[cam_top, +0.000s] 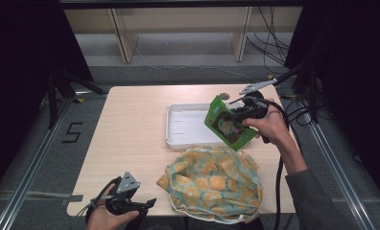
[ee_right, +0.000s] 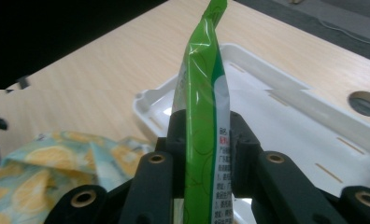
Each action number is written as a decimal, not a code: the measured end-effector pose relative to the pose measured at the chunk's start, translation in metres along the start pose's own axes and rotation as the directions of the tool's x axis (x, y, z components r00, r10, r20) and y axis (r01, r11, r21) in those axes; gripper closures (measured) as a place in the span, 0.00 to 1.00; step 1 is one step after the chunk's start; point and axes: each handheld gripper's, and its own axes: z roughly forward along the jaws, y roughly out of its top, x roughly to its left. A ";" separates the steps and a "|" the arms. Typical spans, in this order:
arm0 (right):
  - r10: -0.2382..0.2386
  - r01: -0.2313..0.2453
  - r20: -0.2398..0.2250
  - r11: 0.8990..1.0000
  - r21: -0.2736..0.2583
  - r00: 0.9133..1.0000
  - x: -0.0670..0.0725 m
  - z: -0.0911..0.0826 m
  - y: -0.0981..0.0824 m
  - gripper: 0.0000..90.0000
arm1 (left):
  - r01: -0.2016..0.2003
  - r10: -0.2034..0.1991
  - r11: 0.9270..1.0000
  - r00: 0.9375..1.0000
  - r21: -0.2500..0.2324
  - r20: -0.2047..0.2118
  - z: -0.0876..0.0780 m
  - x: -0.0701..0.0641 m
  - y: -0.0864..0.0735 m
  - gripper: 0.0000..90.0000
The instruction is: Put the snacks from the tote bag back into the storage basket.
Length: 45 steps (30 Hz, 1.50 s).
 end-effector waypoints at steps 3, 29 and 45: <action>0.024 -0.024 0.024 1.000 0.001 0.999 -0.006 0.001 0.003 0.84 | 0.003 -0.003 1.000 1.000 -0.008 -0.003 0.000 0.000 -0.001 0.24; 0.175 -0.171 0.193 0.985 -0.035 0.965 -0.054 0.039 0.029 0.84 | 0.015 -0.015 1.000 1.000 -0.010 0.005 0.002 -0.001 -0.002 0.24; 0.267 -0.264 0.303 0.963 -0.052 0.915 -0.080 0.065 0.025 0.84 | 0.006 -0.006 1.000 1.000 -0.008 0.011 0.000 -0.002 -0.002 0.24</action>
